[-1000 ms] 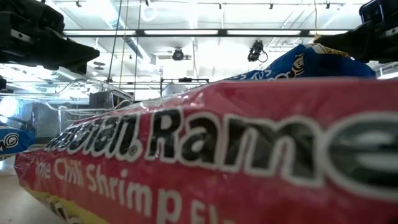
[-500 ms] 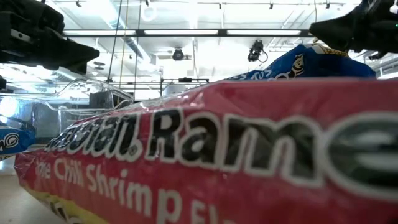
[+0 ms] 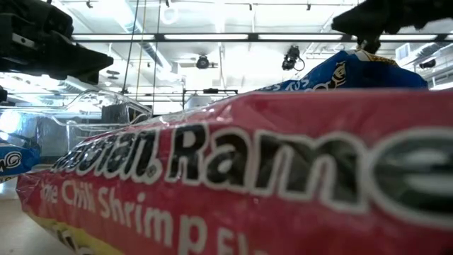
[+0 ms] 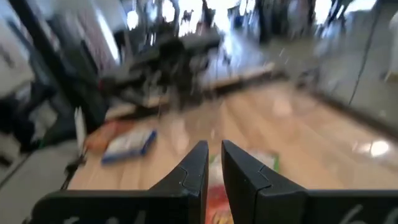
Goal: Sort Maruchan noodles
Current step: Put the blue noodle pack into the right transparent bin
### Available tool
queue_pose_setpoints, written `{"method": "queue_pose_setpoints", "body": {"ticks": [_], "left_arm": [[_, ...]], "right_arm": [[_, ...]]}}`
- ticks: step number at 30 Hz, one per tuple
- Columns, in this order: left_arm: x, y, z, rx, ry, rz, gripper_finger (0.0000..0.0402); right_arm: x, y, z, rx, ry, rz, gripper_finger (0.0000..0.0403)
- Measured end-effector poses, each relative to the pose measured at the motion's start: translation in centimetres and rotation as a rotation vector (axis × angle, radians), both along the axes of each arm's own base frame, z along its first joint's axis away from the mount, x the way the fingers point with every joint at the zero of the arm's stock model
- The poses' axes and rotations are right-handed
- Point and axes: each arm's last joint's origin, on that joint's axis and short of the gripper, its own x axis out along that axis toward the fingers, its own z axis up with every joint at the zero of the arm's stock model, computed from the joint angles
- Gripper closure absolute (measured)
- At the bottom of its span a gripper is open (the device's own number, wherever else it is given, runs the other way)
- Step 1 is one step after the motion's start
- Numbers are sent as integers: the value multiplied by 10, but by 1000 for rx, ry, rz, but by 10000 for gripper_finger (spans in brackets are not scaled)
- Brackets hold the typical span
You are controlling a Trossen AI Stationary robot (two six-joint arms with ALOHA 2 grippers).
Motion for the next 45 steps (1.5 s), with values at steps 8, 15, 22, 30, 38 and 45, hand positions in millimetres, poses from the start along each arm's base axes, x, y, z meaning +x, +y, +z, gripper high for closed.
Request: {"method": "queue_pose_setpoints", "body": {"ticks": [8,15,22,30,38,45], "left_arm": [[0,0,0,0,0,0,344],[0,0,0,0,0,0,344],[0,0,0,0,0,0,344],[0,0,0,0,0,0,344],[0,0,0,0,0,0,344],[0,0,0,0,0,0,344]], "right_arm": [[34,11,24,103,362,39,350],[55,20,37,125,374,202,350],[61,21,51,178,260,206,350],[61,8,57,160,208,76,350],[74,-12,45,-1,287,-20,350],[100,-4,8,33,620,102,350]]}}
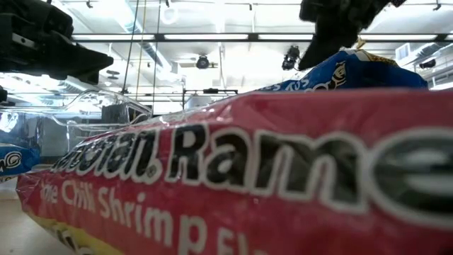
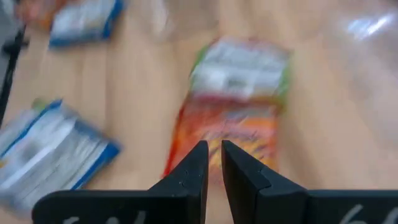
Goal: Sort Maruchan noodles
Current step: Put the blue noodle pack into the right transparent bin
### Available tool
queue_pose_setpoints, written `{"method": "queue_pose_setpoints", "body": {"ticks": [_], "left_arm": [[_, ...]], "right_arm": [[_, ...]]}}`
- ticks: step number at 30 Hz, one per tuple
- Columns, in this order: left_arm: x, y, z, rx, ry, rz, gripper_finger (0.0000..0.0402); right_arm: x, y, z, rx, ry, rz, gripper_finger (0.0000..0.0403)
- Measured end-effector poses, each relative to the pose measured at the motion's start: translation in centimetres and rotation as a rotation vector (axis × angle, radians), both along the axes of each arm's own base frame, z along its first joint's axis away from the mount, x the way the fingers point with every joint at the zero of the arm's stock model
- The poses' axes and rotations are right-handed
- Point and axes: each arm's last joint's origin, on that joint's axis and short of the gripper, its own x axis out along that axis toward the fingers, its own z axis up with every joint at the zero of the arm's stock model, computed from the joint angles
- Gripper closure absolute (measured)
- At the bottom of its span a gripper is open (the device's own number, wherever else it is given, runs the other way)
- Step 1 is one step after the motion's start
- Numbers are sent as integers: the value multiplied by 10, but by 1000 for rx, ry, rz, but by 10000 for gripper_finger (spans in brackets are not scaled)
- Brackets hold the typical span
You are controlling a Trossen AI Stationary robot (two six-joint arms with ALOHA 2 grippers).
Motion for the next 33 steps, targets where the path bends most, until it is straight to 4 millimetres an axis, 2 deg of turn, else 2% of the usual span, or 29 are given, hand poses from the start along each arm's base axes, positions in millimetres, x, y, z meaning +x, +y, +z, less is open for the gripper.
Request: {"method": "queue_pose_setpoints", "body": {"ticks": [5,9,14,16,18,21,24,27,30,33], "left_arm": [[0,0,0,0,0,0,344],[0,0,0,0,1,0,344],[0,0,0,0,0,0,344],[0,0,0,0,0,0,344],[0,0,0,0,1,0,344],[0,0,0,0,0,0,344],[0,0,0,0,0,0,344],[0,0,0,0,0,0,344],[0,0,0,0,1,0,344],[0,0,0,0,1,0,344]], "right_arm": [[17,18,3,159,164,147,350],[27,31,1,347,209,243,350],[33,36,-15,380,319,269,350],[30,40,-18,297,464,287,350],[29,50,-15,144,577,330,350],[36,66,-7,-82,635,384,350],[45,79,-11,-221,675,442,337],[49,85,-27,-247,772,458,305],[50,86,-48,-272,886,470,256],[55,85,-62,-299,929,464,205]]}}
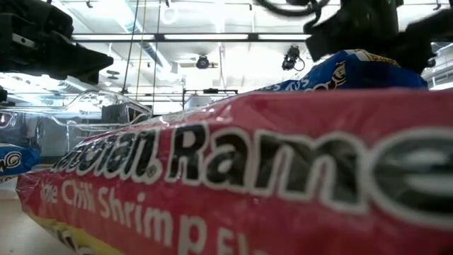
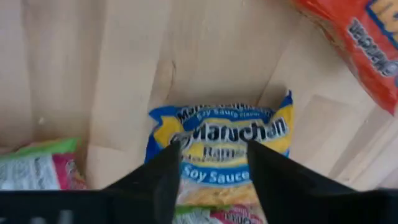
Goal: Sort Maruchan noodles
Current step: Put the blue noodle pack into the right transparent bin
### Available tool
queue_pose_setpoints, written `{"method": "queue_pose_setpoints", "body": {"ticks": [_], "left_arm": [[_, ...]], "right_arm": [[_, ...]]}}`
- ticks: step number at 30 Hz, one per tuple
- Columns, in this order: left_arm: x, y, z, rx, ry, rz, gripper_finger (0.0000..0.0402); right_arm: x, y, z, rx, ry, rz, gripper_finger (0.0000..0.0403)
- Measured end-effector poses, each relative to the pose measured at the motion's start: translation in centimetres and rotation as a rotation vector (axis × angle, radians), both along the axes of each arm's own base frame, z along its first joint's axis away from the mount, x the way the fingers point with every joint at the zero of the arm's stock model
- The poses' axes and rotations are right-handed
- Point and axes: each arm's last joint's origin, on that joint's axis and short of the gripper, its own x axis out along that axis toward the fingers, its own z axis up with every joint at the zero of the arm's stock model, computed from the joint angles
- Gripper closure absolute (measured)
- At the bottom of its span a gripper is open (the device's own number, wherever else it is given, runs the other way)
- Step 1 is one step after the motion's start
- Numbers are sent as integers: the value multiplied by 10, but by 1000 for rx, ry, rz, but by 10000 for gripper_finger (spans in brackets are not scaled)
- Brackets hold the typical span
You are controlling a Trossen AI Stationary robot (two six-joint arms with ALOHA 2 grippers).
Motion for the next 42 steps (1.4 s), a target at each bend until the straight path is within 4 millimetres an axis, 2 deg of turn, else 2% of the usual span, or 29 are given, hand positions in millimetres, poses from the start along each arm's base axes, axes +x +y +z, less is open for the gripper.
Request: {"method": "queue_pose_setpoints", "body": {"ticks": [3,7,26,33,36,40,42], "left_arm": [[0,0,0,0,0,0,344],[0,0,0,0,-1,0,344],[0,0,0,0,2,0,344],[0,0,0,0,1,0,344],[0,0,0,0,1,0,344],[0,0,0,0,0,0,344],[0,0,0,0,0,0,344]], "right_arm": [[5,-1,-11,-52,9,12,169],[11,-5,-23,-56,39,19,156],[17,-7,-55,-51,164,1,215],[17,-11,-62,-65,214,-13,265],[17,-13,-63,-84,218,-18,308],[15,-17,-57,-87,222,-30,387],[13,-19,-50,-86,219,-35,392]]}}
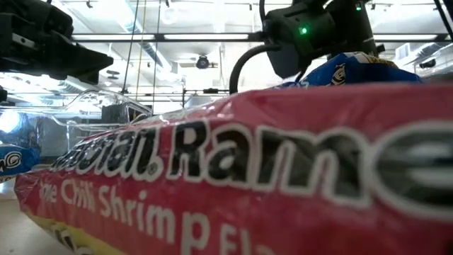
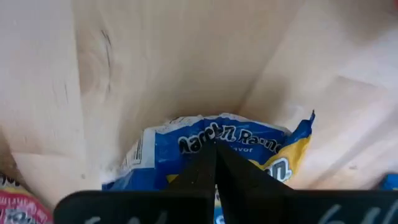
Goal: Sort Maruchan noodles
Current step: Put the blue noodle pack into the right transparent bin
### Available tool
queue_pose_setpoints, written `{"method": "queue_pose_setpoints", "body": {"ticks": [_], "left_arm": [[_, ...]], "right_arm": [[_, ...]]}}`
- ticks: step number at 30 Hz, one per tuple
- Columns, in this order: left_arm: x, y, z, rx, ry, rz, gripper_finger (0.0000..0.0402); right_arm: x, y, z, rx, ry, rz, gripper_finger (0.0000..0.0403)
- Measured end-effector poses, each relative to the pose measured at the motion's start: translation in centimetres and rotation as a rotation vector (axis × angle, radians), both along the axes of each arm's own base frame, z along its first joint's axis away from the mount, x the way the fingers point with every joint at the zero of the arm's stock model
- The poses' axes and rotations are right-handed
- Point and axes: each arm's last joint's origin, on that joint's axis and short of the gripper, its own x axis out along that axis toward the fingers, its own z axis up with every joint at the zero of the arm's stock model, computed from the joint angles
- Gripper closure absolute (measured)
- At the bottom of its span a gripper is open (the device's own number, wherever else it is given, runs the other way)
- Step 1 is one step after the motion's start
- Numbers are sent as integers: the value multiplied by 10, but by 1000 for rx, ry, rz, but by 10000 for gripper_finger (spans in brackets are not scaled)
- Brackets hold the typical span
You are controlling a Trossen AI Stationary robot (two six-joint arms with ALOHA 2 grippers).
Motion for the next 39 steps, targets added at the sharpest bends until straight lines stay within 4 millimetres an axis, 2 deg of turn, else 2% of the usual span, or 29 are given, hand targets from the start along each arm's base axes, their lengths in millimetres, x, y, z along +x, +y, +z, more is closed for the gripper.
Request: {"method": "queue_pose_setpoints", "body": {"ticks": [3,6,11,16,21,26,30,33,39], "left_arm": [[0,0,0,0,0,0,344],[0,0,0,0,0,0,344],[0,0,0,0,0,0,344],[0,0,0,0,-1,0,344],[0,0,0,0,-1,0,344],[0,0,0,0,-1,0,344],[0,0,0,0,2,0,344],[0,0,0,0,6,0,344],[0,0,-1,0,11,0,344]], "right_arm": [[-3,-2,22,3,-24,-3,395],[-7,-3,58,4,-107,3,397],[-16,-15,125,-22,-377,25,398],[-20,-39,177,-110,-697,30,399],[-4,-75,204,-193,-999,-23,399],[23,-122,211,-290,-1196,-86,400],[44,-162,201,-335,-1280,-130,400],[61,-190,184,-320,-1313,-162,400],[93,-234,136,-342,-1329,-164,400]]}}
